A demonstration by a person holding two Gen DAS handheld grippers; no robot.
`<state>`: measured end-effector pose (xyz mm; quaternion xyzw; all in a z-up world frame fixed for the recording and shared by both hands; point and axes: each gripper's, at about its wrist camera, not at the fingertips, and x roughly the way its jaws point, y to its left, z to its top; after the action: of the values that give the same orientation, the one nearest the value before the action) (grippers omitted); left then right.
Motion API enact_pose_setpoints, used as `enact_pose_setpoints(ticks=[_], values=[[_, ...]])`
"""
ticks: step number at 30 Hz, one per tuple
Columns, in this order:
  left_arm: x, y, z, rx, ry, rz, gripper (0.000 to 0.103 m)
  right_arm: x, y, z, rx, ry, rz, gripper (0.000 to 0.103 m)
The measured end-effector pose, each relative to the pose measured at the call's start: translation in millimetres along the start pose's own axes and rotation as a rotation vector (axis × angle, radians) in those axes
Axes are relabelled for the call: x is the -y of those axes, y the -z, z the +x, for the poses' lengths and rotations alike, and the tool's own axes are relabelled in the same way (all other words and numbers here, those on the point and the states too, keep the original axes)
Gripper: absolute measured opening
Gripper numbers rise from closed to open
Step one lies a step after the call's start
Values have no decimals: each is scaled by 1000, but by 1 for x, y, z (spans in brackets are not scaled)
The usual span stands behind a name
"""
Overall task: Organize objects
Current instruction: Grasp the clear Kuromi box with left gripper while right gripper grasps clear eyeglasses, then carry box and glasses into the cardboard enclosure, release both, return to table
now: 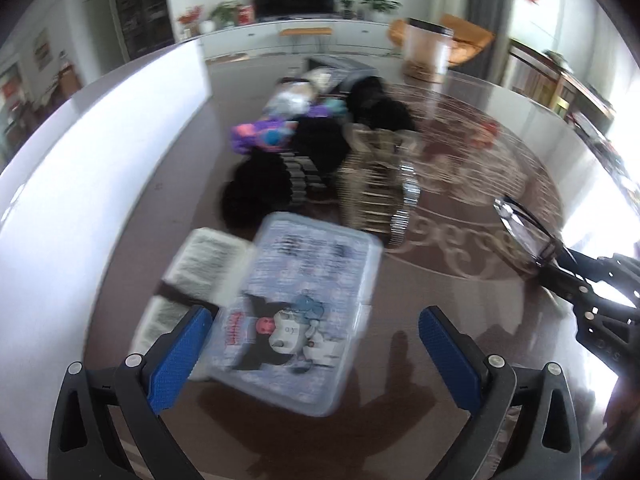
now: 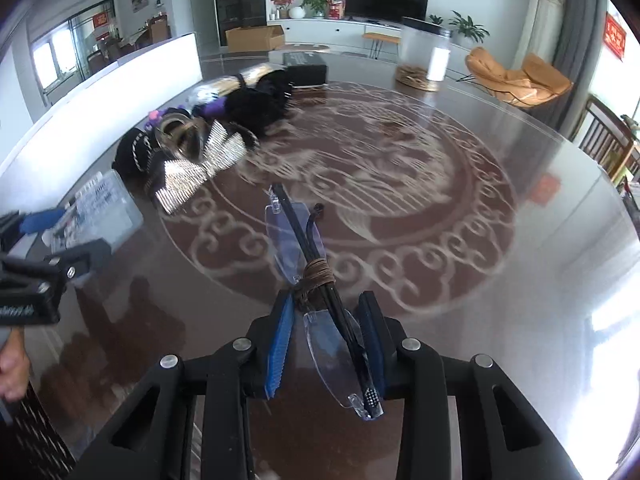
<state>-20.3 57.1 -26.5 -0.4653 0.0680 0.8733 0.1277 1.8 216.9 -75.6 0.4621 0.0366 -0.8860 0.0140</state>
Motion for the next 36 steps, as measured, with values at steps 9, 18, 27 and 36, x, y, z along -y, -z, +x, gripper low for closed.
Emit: enact_pose_setpoints(ticks=[9,18,27,36], values=[[20,4,12,-73,-1,-6,103,22,3,-2,-69,-23,-57,47],[25,-4,5,-91,-24,-4,66,12,-21,14,-129,-95,-124,13],[5,16,-34,59,138,-53,62,36,-7,-11,-120,-106,-32,13],[-84,-8,-120,238,161,-255,62,10,-43,-40,-49,-219,-17,13]])
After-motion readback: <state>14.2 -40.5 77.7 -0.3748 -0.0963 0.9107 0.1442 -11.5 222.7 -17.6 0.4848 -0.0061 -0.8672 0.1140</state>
